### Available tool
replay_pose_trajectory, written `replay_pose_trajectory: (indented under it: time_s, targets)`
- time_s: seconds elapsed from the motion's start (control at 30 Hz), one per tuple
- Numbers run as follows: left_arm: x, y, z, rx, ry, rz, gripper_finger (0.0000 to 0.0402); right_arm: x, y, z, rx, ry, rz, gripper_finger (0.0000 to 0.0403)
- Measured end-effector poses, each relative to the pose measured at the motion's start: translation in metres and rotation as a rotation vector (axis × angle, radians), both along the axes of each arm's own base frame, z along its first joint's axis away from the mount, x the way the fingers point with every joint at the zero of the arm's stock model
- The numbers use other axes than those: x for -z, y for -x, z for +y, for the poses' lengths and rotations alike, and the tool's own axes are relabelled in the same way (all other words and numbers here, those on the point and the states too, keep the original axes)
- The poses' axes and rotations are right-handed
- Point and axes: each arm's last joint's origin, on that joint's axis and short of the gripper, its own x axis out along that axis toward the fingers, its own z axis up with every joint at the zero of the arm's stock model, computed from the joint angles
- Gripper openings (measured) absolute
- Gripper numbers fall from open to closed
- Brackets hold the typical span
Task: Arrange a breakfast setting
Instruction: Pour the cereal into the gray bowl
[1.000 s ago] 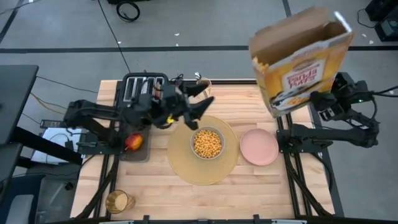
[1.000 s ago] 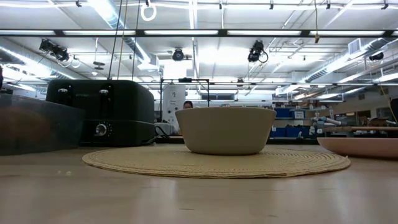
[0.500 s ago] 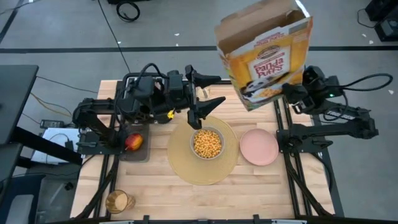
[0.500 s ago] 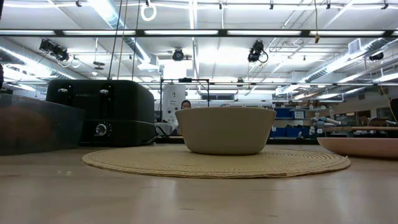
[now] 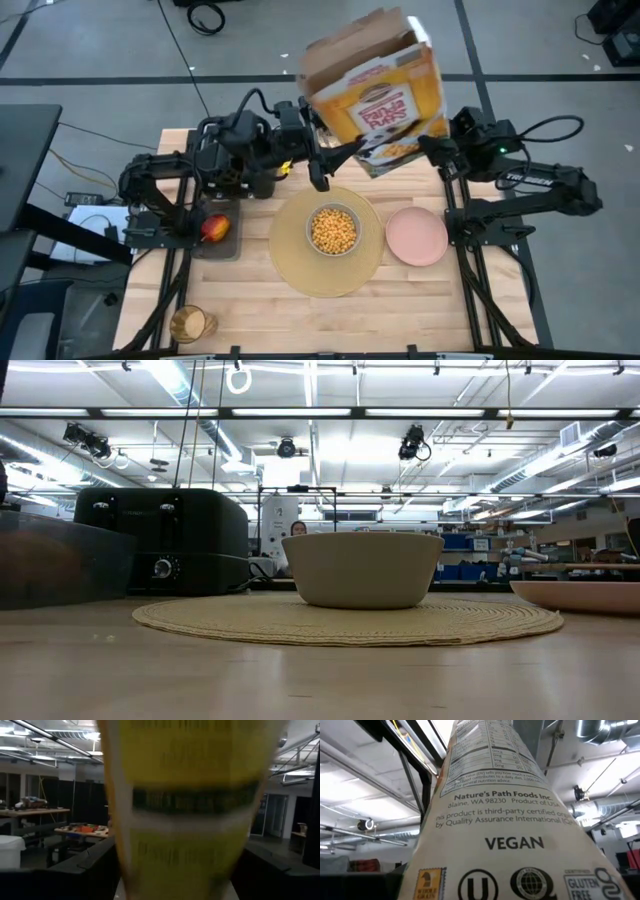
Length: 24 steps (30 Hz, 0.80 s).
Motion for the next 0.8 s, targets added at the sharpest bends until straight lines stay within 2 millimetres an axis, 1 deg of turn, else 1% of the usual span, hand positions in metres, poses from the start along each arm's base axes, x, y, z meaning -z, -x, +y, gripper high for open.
replay_pose_trajectory:
  time_s: [0.2, 0.3, 0.4, 0.5, 0.63, 0.7, 0.8]
  targets:
    - [0.0, 0.0, 0.005, -0.019, -0.011, 0.003, 0.0314, 0.007, -0.013, -0.004, 0.02, 0.015, 0.034, 0.0232]
    - [0.0, 0.0, 0.01, -0.031, -0.005, 0.005, 0.0303, 0.009, -0.016, -0.005, 0.025, 0.017, 0.038, 0.0232]
    - [0.001, 0.0, 0.013, -0.038, -0.005, 0.012, 0.0272, 0.01, -0.02, -0.006, 0.036, 0.025, 0.045, 0.0235]
    - [0.001, 0.001, 0.014, -0.042, -0.007, 0.018, 0.0224, 0.011, -0.021, -0.006, 0.045, 0.029, 0.054, 0.0241]
    - [0.001, 0.003, 0.018, -0.056, -0.019, 0.035, 0.0163, 0.014, -0.02, -0.007, 0.099, 0.026, 0.1, 0.026]
    - [0.0, 0.005, 0.018, -0.061, -0.03, 0.053, 0.0144, 0.015, -0.018, -0.006, 0.122, 0.033, 0.132, 0.0275]
    - [-0.004, 0.016, 0.021, -0.071, -0.037, 0.084, 0.0134, 0.014, -0.012, -0.005, 0.128, 0.025, 0.206, 0.0302]
